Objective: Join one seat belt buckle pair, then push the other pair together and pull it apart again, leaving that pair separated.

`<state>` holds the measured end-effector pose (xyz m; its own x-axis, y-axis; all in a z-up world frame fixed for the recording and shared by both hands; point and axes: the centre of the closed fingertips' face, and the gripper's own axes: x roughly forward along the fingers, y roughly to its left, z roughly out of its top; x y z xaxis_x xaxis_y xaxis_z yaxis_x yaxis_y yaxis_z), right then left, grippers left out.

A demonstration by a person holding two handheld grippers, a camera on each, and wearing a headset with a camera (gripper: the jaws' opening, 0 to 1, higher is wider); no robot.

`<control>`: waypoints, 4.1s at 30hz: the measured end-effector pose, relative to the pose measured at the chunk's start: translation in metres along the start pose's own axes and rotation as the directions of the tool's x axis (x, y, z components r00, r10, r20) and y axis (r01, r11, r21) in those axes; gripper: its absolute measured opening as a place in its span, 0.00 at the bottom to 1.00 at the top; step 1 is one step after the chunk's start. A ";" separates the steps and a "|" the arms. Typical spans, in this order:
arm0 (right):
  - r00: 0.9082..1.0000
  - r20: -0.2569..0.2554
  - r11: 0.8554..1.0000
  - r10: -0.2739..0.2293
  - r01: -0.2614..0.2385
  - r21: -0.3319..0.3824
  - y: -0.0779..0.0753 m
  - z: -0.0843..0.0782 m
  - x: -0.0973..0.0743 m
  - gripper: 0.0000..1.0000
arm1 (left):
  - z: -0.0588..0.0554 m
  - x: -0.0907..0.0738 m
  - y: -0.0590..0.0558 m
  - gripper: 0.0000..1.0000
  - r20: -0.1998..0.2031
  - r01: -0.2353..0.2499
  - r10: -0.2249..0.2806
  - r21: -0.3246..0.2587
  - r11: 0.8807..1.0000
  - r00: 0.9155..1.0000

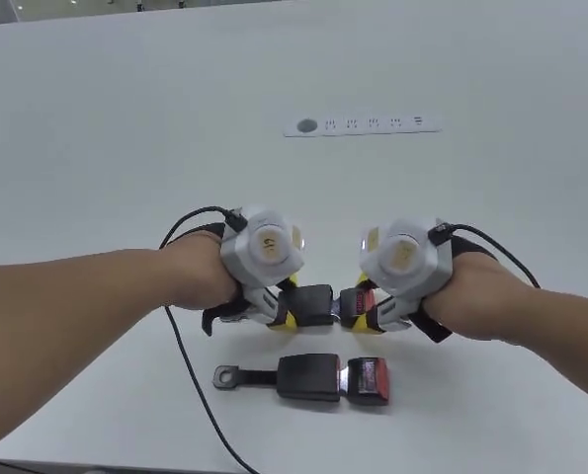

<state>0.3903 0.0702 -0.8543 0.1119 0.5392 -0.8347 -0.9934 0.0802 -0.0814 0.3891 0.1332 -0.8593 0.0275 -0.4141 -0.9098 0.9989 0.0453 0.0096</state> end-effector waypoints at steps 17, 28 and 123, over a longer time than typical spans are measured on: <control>1.000 -0.008 1.000 -0.006 0.006 -0.028 -0.002 -0.023 -0.015 0.33 | 0.000 0.001 0.001 0.32 0.008 0.001 -0.001 0.002 1.000 1.000; 0.998 -0.051 1.000 -0.026 0.026 0.004 -0.003 -0.063 -0.041 0.34 | 0.001 0.000 -0.002 0.33 0.008 -0.005 0.005 -0.010 1.000 1.000; 0.909 0.100 0.814 -0.405 0.309 0.492 0.082 -0.126 -0.180 1.00 | -0.082 -0.148 -0.104 1.00 0.296 -0.293 0.525 -0.570 0.768 0.798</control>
<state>0.2862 -0.1265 -0.7793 0.5065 0.5412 -0.6712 -0.7629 0.6441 -0.0564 0.2778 0.2642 -0.7591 0.5572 -0.5760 -0.5981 0.7375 0.6743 0.0377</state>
